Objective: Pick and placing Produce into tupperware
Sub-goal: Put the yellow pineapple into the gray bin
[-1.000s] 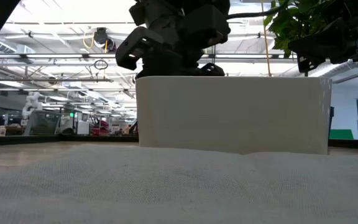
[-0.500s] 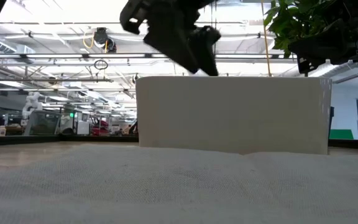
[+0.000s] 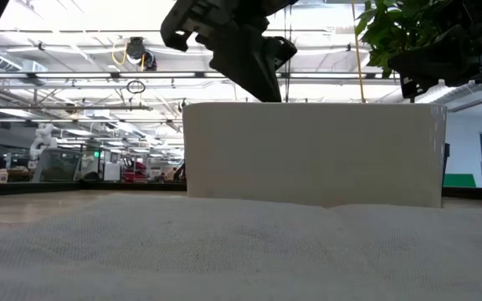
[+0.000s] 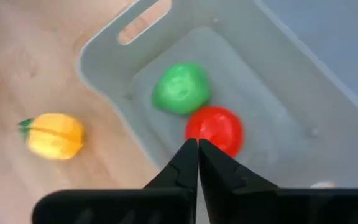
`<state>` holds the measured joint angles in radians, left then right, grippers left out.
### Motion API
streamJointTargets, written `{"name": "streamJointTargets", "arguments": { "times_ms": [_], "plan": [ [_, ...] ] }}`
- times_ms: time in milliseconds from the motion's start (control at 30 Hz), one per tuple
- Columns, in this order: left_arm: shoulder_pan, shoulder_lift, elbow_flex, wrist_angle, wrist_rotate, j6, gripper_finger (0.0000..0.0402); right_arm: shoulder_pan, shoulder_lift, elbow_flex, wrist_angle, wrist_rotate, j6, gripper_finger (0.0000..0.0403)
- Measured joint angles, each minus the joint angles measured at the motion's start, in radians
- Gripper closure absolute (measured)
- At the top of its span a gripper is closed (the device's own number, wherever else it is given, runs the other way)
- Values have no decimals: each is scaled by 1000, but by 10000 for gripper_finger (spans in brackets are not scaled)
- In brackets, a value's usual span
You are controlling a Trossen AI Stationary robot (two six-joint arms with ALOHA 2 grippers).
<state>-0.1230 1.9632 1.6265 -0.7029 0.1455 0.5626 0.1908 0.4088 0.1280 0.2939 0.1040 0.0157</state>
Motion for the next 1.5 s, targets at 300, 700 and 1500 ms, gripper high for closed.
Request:
{"name": "streamJointTargets", "arguments": {
  "times_ms": [300,700,1500],
  "plan": [
    [-44,-142,0,-15,-334,-51,396,0,0,0,0,0,1,403],
    [-15,-409,-85,-17,-434,-184,399,0,1,0,-7,0,1,403],
    [94,-886,-1022,1080,-329,-390,401,0,2,0,24,0,-1,403]
  ]
}}
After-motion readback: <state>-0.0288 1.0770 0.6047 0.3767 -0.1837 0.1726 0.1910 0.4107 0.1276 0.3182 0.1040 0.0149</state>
